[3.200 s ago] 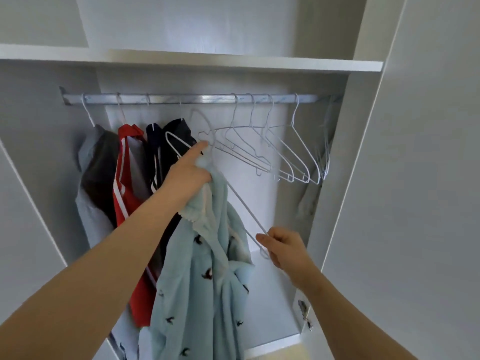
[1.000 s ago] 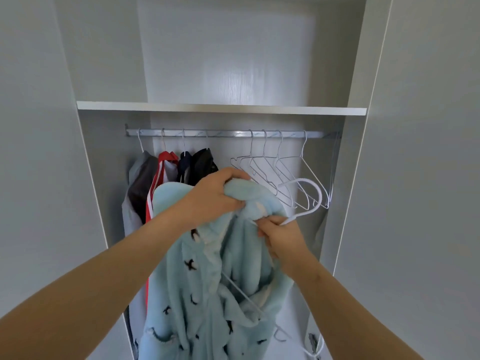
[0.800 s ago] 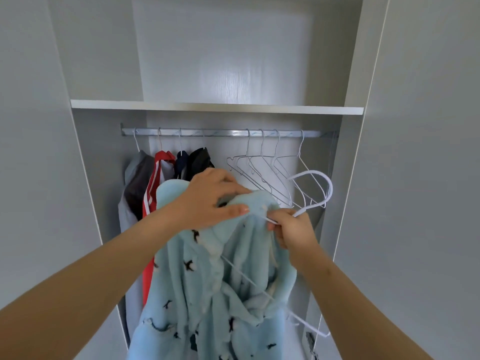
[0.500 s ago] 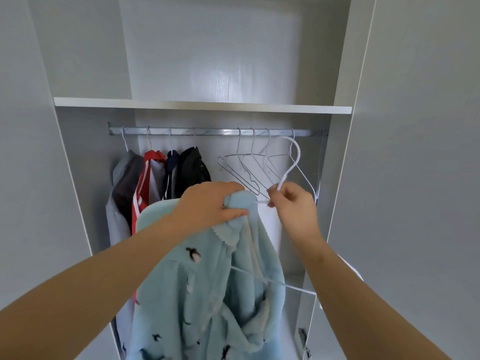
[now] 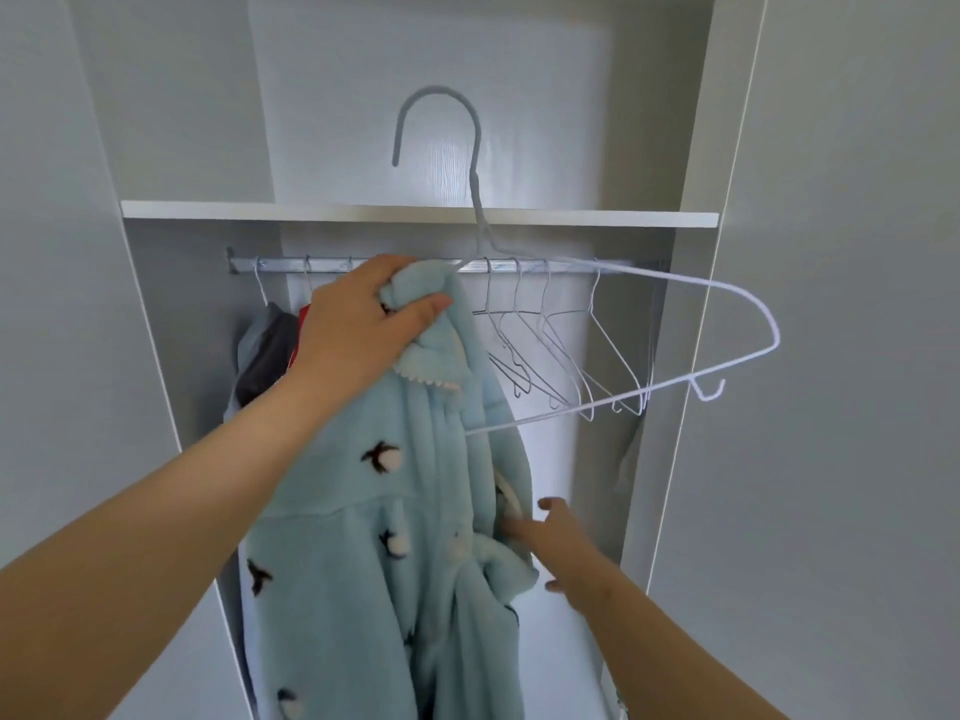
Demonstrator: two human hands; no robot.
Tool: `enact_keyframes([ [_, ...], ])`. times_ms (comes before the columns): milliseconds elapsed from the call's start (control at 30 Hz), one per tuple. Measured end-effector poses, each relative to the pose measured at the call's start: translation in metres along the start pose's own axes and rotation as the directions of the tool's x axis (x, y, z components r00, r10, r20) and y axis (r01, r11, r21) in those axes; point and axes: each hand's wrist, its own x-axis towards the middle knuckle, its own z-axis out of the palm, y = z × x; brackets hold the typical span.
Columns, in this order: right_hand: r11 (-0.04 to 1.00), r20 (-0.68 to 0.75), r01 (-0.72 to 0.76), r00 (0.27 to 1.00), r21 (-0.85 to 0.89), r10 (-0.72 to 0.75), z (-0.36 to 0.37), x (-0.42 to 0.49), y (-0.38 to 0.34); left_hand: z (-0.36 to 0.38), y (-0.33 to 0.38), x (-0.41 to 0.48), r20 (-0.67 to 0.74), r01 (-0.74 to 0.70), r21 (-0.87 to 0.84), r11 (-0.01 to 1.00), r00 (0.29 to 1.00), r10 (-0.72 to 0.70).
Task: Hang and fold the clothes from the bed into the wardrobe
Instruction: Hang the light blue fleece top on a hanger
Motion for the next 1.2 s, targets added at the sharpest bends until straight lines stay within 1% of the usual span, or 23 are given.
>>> enact_keyframes([
  [33,0.999,0.080,-0.054,0.995,-0.002,0.054,0.005,0.000,0.000,-0.003,0.002,0.001,0.001,-0.005,-0.012,1.000,1.000,0.005],
  [67,0.996,0.120,-0.086,0.989,0.011,0.085,0.007,0.002,0.001,-0.006,0.004,0.001,0.003,-0.006,-0.015,1.000,1.000,0.006],
  [100,0.992,0.132,-0.109,0.986,0.066,0.100,0.007,0.005,0.002,-0.010,0.004,0.000,0.007,-0.005,-0.016,1.000,1.000,0.006],
  [133,0.976,0.132,-0.138,0.984,0.166,0.116,0.006,0.009,0.002,-0.015,0.001,0.000,0.015,-0.006,-0.013,1.000,1.000,0.006],
  [167,0.940,0.138,-0.170,0.981,0.296,0.134,0.003,0.014,0.002,-0.020,-0.004,-0.002,0.026,-0.014,0.001,1.000,1.000,0.014],
  [233,0.804,0.180,-0.229,0.971,0.548,0.154,-0.009,0.019,-0.001,-0.031,-0.018,-0.009,0.049,-0.027,0.053,0.998,0.999,0.024],
  [300,0.698,0.222,-0.273,0.961,0.662,0.165,-0.022,0.023,-0.006,-0.039,-0.035,-0.017,0.060,-0.015,0.088,0.996,0.998,0.010],
  [367,0.645,0.259,-0.313,0.949,0.697,0.180,-0.033,0.028,-0.014,-0.045,-0.050,-0.023,0.076,0.004,0.112,0.994,0.997,-0.013],
  [467,0.561,0.330,-0.354,0.932,0.748,0.149,-0.043,0.027,-0.026,-0.051,-0.067,-0.032,0.118,0.019,0.138,0.990,0.992,-0.035],
  [533,0.514,0.368,-0.375,0.922,0.772,0.120,-0.048,0.022,-0.032,-0.054,-0.074,-0.036,0.165,-0.017,0.168,0.986,0.986,-0.011],
  [600,0.461,0.380,-0.394,0.916,0.795,0.126,-0.055,0.019,-0.034,-0.057,-0.076,-0.038,0.214,-0.064,0.198,0.978,0.977,0.021],
  [700,0.418,0.360,-0.412,0.911,0.810,0.201,-0.065,0.020,-0.033,-0.062,-0.076,-0.040,0.260,-0.106,0.240,0.965,0.965,0.041],
  [767,0.447,0.332,-0.401,0.915,0.799,0.229,-0.069,0.020,-0.035,-0.062,-0.080,-0.043,0.246,-0.075,0.246,0.966,0.969,0.013],
  [867,0.539,0.294,-0.362,0.932,0.761,0.211,-0.067,0.019,-0.038,-0.054,-0.082,-0.046,0.179,0.012,0.231,0.973,0.982,-0.054],
  [967,0.642,0.223,-0.295,0.956,0.708,0.193,-0.060,0.019,-0.035,-0.040,-0.071,-0.045,0.226,0.041,0.151,0.988,0.971,-0.074],
  [1033,0.696,0.095,-0.223,0.971,0.683,0.218,-0.056,0.020,-0.032,-0.032,-0.061,-0.046,0.204,0.059,0.055,0.997,0.977,-0.069],
  [1100,0.756,-0.096,-0.118,0.968,0.643,0.232,-0.055,0.023,-0.028,-0.027,-0.057,-0.047,0.159,0.073,-0.007,0.997,0.985,-0.071],
  [1133,0.798,-0.195,-0.054,0.958,0.600,0.212,-0.056,0.025,-0.027,-0.026,-0.055,-0.048,0.135,0.073,-0.006,0.997,0.988,-0.071],
  [1200,0.863,-0.353,0.039,0.921,0.503,0.164,-0.059,0.028,-0.025,-0.024,-0.054,-0.051,0.087,0.060,0.061,0.996,0.994,-0.065],
])
